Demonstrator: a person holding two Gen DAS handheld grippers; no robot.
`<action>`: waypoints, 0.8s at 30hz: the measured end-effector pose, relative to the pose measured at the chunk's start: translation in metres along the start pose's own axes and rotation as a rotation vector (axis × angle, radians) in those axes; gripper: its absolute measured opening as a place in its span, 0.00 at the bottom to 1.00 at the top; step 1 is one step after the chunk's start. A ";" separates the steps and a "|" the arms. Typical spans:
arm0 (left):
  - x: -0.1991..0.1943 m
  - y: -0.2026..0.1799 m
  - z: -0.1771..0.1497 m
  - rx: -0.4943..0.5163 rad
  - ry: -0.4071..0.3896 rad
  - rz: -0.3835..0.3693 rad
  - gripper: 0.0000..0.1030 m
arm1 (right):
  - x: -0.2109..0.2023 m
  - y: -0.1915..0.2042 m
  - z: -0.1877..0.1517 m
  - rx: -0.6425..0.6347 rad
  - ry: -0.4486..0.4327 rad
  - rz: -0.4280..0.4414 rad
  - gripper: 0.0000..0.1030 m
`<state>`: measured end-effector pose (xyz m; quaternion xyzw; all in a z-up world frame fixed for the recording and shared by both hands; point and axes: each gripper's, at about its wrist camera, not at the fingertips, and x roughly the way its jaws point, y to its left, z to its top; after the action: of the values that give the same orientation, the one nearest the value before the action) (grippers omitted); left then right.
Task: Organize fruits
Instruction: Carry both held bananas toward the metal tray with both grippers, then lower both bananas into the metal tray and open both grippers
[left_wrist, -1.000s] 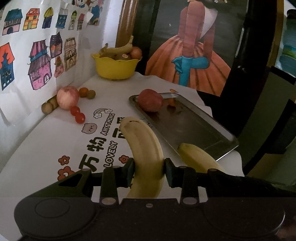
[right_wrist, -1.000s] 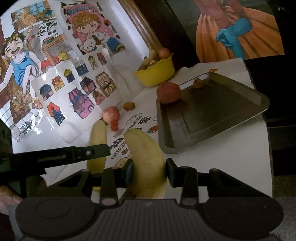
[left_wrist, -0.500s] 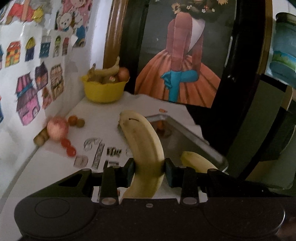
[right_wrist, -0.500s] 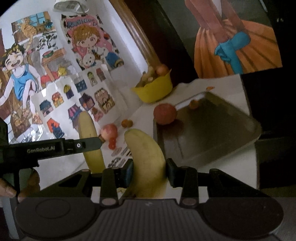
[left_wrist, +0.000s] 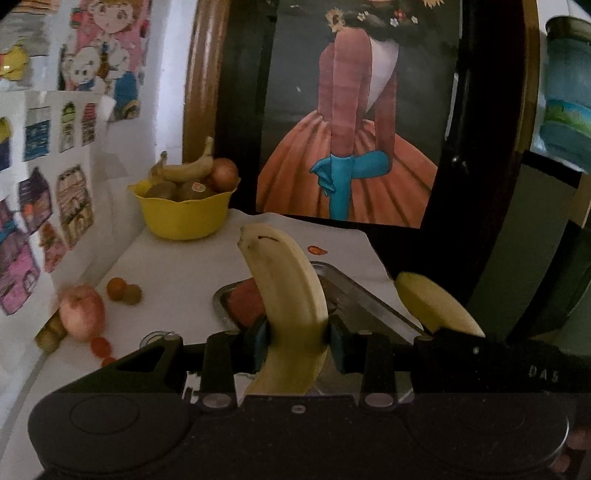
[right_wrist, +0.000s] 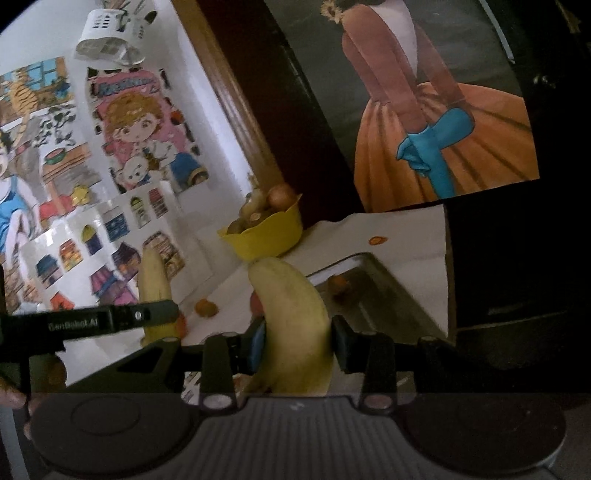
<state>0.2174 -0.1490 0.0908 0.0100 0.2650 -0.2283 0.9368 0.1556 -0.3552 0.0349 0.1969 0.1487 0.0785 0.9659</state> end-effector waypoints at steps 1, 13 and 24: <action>0.006 -0.002 0.001 0.005 0.004 -0.001 0.35 | 0.004 -0.002 0.003 0.000 -0.001 -0.003 0.41; 0.088 -0.017 -0.001 0.045 0.064 -0.007 0.35 | 0.061 -0.035 0.020 0.003 0.053 -0.046 0.41; 0.124 -0.025 -0.013 0.081 0.105 -0.019 0.32 | 0.092 -0.057 0.018 0.017 0.100 -0.086 0.41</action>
<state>0.2936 -0.2219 0.0206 0.0571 0.3045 -0.2468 0.9182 0.2532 -0.3944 0.0041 0.1945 0.2056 0.0456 0.9580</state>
